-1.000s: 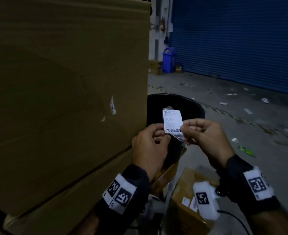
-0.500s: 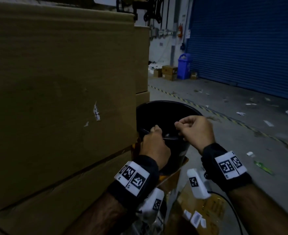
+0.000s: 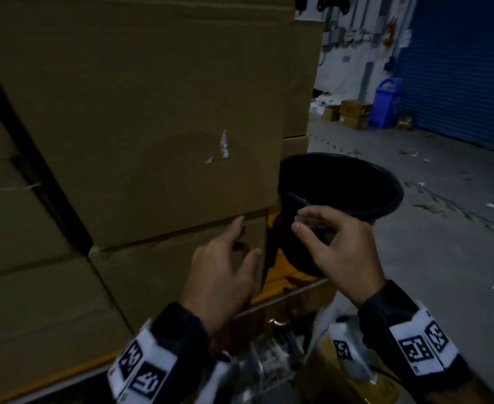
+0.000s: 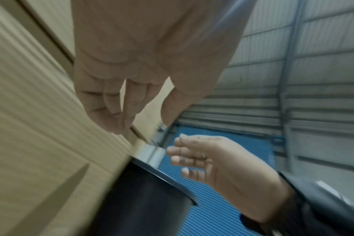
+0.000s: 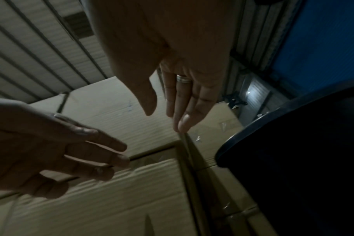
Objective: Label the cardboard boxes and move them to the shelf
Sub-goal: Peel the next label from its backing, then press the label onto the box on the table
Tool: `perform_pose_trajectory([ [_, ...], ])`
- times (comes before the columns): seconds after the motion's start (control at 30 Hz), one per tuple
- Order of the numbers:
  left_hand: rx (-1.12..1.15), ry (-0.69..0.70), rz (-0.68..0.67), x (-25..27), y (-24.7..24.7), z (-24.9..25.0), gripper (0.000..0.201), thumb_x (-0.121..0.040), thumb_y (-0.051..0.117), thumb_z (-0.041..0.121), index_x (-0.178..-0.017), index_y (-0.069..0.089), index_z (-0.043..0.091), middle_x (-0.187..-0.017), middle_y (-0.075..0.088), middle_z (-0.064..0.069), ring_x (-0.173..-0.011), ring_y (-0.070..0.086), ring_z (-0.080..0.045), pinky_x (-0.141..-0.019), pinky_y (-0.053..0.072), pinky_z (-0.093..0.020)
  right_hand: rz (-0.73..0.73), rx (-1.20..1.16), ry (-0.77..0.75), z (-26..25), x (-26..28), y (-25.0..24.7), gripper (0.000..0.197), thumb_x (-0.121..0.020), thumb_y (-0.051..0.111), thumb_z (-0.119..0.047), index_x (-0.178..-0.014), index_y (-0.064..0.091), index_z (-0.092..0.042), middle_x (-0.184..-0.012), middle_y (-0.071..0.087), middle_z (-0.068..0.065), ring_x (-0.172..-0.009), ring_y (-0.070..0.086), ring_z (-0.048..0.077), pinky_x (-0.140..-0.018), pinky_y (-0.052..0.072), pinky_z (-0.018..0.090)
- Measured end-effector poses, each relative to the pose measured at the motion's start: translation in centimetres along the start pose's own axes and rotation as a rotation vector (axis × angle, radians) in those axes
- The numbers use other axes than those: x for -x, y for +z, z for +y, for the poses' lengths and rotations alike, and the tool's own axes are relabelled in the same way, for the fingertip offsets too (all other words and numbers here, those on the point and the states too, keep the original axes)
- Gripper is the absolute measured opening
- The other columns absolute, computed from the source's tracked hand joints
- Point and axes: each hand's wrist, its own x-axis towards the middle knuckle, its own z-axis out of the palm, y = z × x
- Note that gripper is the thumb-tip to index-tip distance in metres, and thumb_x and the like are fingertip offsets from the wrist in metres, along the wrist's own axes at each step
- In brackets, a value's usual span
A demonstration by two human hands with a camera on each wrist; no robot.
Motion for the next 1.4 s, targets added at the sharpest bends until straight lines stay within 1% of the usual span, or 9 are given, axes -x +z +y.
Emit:
perform_pose_trajectory([
  [0.17, -0.052, -0.092, 0.124, 4.6, -4.1, -3.1, 0.064, -0.086, 0.065, 0.037, -0.143, 0.042, 0.022, -0.129, 0.059, 0.011, -0.116, 0.054, 0.002, -0.091, 0.050, -0.026, -0.187, -0.038, -0.054, -3.1, 3.1, 4.6, 0.029, -0.084, 0.071, -0.028, -0.112, 0.069, -0.021, -0.104, 0.068, -0.013, -0.100, 0.060, -0.005, -0.083, 0.051, 0.013],
  [0.37, -0.018, -0.216, 0.211, 11.4, -10.1, -7.3, 0.063, -0.085, 0.065, 0.039, -0.142, 0.041, 0.028, -0.130, 0.058, 0.013, -0.115, 0.051, 0.005, -0.092, 0.049, -0.026, -0.411, -0.045, -0.148, -9.3, 7.2, 10.0, 0.042, -0.086, 0.068, -0.033, -0.126, 0.061, -0.024, -0.125, 0.063, -0.011, -0.116, 0.053, -0.002, -0.098, 0.043, 0.016],
  [0.47, -0.038, -0.264, 0.285, 15.8, -13.8, -9.6, 0.062, -0.086, 0.064, 0.039, -0.142, 0.041, 0.028, -0.129, 0.058, 0.013, -0.110, 0.052, 0.006, -0.090, 0.050, -0.026, -0.521, -0.076, -0.187, -13.1, 10.0, 13.0, 0.043, -0.088, 0.066, -0.034, -0.129, 0.059, -0.025, -0.129, 0.059, -0.012, -0.116, 0.048, -0.008, -0.095, 0.035, 0.004],
  [0.57, -0.064, -0.339, 0.349, 20.6, -17.8, -12.0, 0.065, -0.087, 0.064, 0.040, -0.144, 0.038, 0.027, -0.132, 0.054, 0.016, -0.088, 0.052, 0.011, -0.087, 0.052, -0.026, -0.576, -0.117, -0.244, -17.5, 13.3, 16.7, 0.043, -0.088, 0.066, -0.034, -0.129, 0.060, -0.020, -0.128, 0.060, -0.010, -0.111, 0.044, -0.014, -0.090, 0.031, -0.004],
  [0.67, -0.077, -0.390, 0.439, 25.7, -22.0, -14.6, 0.064, -0.087, 0.064, 0.037, -0.144, 0.039, 0.024, -0.138, 0.051, 0.012, -0.110, 0.056, -0.001, -0.092, 0.049, -0.025, -0.628, -0.154, -0.303, -22.3, 16.9, 20.7, 0.044, -0.088, 0.067, -0.034, -0.128, 0.061, -0.018, -0.127, 0.061, -0.009, -0.108, 0.043, -0.014, -0.089, 0.030, -0.005],
  [0.77, -0.144, -0.433, 0.515, 30.5, -26.3, -17.1, 0.063, -0.087, 0.064, 0.037, -0.144, 0.041, 0.022, -0.137, 0.052, 0.013, -0.105, 0.057, -0.003, -0.090, 0.048, -0.025, -0.639, -0.192, -0.373, -26.8, 20.1, 24.5, 0.043, -0.086, 0.069, -0.035, -0.125, 0.064, -0.017, -0.122, 0.064, -0.009, -0.105, 0.044, -0.015, -0.084, 0.028, -0.008],
  [0.93, -0.208, -0.500, 0.597, 36.4, -31.8, -20.6, 0.062, -0.088, 0.064, 0.038, -0.144, 0.041, 0.022, -0.137, 0.054, 0.006, -0.126, 0.049, -0.010, -0.102, 0.045, -0.034, -0.679, -0.275, -0.432, -32.4, 24.1, 30.3, 0.042, -0.085, 0.070, -0.032, -0.123, 0.065, -0.014, -0.121, 0.066, -0.005, -0.107, 0.050, -0.011, -0.084, 0.036, -0.004],
  [1.2, -0.264, -0.511, 0.658, 39.3, -38.1, -25.4, 0.060, -0.088, 0.066, 0.029, -0.142, 0.043, 0.016, -0.135, 0.056, 0.002, -0.124, 0.050, -0.008, -0.100, 0.042, -0.024, -0.770, -0.287, -0.522, -39.1, 26.5, 38.2, 0.045, -0.087, 0.068, -0.033, -0.128, 0.060, -0.017, -0.126, 0.063, -0.007, -0.114, 0.051, -0.005, -0.085, 0.033, -0.005],
  [1.4, -0.377, -0.487, 0.623, 37.1, -43.9, -30.0, 0.063, -0.089, 0.063, 0.034, -0.145, 0.039, 0.018, -0.141, 0.050, 0.001, -0.128, 0.046, -0.013, -0.106, 0.038, -0.031, -0.741, -0.311, -0.597, -43.4, 23.6, 43.5, 0.046, -0.088, 0.067, -0.033, -0.129, 0.061, -0.015, -0.127, 0.062, -0.005, -0.117, 0.053, 0.000, -0.087, 0.034, -0.005],
])
